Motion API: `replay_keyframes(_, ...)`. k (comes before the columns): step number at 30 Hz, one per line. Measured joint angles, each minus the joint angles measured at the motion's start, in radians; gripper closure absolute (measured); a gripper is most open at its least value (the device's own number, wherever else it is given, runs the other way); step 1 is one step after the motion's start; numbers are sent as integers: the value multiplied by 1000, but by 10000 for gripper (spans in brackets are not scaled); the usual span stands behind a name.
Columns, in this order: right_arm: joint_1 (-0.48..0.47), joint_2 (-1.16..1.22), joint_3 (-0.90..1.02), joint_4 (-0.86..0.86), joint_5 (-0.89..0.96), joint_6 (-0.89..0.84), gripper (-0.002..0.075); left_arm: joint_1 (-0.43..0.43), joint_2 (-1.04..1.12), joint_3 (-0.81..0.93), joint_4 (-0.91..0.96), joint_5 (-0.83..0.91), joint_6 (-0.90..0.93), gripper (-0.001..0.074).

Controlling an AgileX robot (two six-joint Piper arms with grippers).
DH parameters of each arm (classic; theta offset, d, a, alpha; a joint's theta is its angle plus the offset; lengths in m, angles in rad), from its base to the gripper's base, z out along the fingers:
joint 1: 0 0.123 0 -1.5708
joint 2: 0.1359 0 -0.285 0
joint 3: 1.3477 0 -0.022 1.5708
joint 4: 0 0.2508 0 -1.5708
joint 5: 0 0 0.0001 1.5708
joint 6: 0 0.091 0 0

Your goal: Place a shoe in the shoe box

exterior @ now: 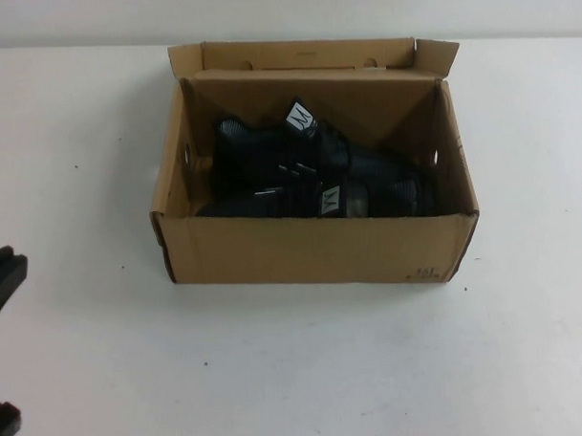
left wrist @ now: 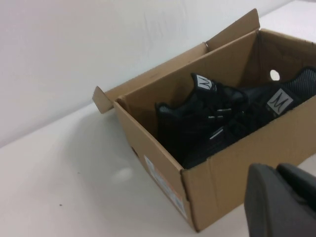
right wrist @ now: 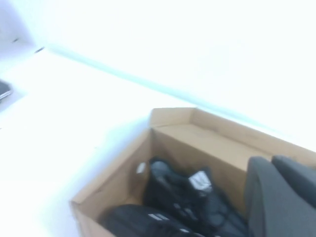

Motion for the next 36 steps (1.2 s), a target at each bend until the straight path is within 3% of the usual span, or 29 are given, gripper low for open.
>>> replay_keyframes(7, 0, -318, 458, -127, -243, -2, 741, -12, 0, 31, -21, -17, -35, 736)
replay_keyframes(18, 0, -817, 958, -122, -287, 19, 742, -16, 0, 31, -44, -21, -125, 736)
replay_keyframes(26, 0, -1008, 1143, -181, -289, 28, 743, -16, 0, 34, -132, -23, -169, 736)
replay_keyframes(36, 0, -1016, 1174, -207, -291, 26, 743, -16, 0, 34, -179, -78, -172, 736)
